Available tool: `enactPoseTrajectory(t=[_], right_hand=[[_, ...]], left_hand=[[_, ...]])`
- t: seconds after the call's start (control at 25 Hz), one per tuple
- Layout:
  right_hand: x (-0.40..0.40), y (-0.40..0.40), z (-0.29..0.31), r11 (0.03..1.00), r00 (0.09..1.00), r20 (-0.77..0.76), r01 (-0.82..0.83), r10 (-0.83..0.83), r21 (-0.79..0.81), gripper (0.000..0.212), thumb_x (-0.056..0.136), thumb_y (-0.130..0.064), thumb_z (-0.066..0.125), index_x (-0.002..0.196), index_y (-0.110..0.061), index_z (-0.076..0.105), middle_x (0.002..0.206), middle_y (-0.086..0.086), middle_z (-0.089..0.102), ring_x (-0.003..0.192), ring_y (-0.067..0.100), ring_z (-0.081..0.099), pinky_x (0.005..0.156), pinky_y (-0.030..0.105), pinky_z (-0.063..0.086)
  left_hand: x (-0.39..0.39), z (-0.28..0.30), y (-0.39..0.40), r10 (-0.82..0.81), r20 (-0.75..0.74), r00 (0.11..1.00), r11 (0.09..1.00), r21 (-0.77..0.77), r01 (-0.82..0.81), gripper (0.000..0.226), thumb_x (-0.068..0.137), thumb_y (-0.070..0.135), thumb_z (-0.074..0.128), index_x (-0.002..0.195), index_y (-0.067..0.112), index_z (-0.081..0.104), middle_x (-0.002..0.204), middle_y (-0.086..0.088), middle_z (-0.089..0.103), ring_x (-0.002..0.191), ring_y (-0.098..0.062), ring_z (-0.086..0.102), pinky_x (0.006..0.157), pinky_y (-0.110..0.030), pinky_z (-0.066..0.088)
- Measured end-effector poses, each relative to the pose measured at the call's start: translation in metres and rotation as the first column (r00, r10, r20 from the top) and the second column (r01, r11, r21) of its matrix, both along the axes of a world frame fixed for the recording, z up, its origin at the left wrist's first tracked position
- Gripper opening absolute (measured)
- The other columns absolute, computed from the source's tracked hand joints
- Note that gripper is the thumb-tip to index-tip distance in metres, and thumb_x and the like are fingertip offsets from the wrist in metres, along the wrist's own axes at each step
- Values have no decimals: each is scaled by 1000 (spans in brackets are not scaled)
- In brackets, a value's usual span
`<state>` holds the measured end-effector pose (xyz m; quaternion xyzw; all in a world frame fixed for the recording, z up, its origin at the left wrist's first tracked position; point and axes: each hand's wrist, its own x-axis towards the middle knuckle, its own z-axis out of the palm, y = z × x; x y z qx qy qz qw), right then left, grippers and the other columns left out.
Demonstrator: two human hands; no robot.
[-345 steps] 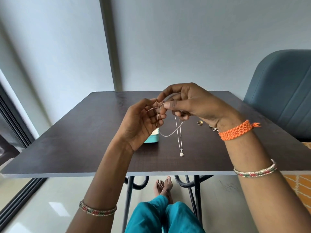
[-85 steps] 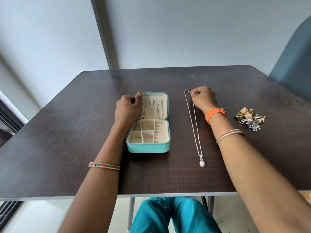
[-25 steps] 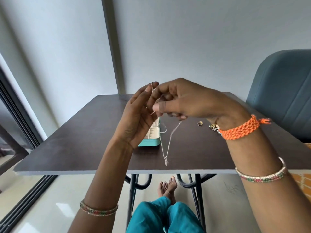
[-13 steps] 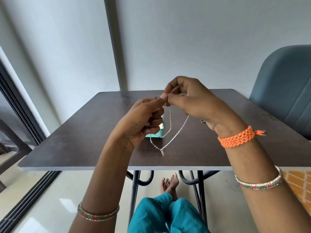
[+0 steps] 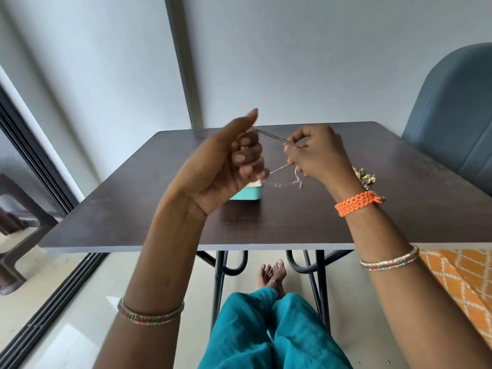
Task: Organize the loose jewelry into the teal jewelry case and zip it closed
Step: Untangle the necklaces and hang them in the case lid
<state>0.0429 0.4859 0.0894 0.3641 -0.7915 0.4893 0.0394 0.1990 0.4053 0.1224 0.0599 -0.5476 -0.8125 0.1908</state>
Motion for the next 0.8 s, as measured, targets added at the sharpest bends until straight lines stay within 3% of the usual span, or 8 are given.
enactPoseTrajectory(t=[0.12,0.2,0.24,0.32,0.36,0.44,0.6,0.8], right_hand=[[-5,0,-9,998,998,57,34,-31,-57,12,74,-27,69,64,-22,64,63,-3,67,69,25,69,67,46,59],[-1,-1,-13,996,991,130,-14,25,-85,14,76,-23,74,65,-19,64,59,-3,65,62,21,67,62,39,60],[3,0,-14,989,957,265,-88,117,-121,13,78,-18,75,69,-17,64,59,-1,64,57,20,63,58,35,59],[7,6,-14,925,729,573,-261,375,-275,9,78,-10,73,78,-9,64,58,1,63,53,15,59,55,29,58],[7,10,-13,882,602,645,-303,471,-361,9,75,-10,72,79,-6,64,58,1,64,53,12,59,56,28,59],[2,18,-14,813,476,659,-345,582,-469,10,69,-11,69,77,-5,67,61,3,66,54,10,59,60,28,59],[0,22,-18,759,439,619,-357,651,-545,7,66,-10,67,68,-6,73,65,6,68,55,10,61,60,27,59],[-3,13,-22,758,408,640,-303,651,-577,19,78,-8,63,92,3,69,82,12,71,68,16,67,72,31,60]], left_hand=[[0,-13,-15,66,-230,971,953,302,6,32,77,34,54,52,15,49,48,1,45,52,-15,45,79,-29,47],[-6,-25,-20,115,-304,946,909,417,24,21,79,29,53,64,14,52,48,6,41,46,-8,35,63,-20,43],[-9,-30,-20,127,-297,946,923,386,-3,15,81,26,51,72,14,52,46,8,32,42,-6,22,49,-16,31],[-11,-36,-19,106,-232,967,969,243,-47,12,85,22,46,88,14,54,52,8,15,41,-7,7,39,-17,11],[-10,-37,-19,83,-193,978,980,192,-46,16,86,21,43,95,13,55,56,7,11,41,-7,5,37,-17,6],[-7,-37,-22,61,-127,990,989,145,-43,20,92,22,38,97,14,55,59,7,8,39,-7,2,35,-16,3],[-6,-33,-27,120,-56,991,981,161,-110,29,101,23,29,79,19,46,57,7,6,39,-8,0,32,-15,3],[-4,-33,-22,148,-15,989,989,26,-148,32,102,23,28,76,18,46,57,7,5,41,-7,-1,36,-12,2]])
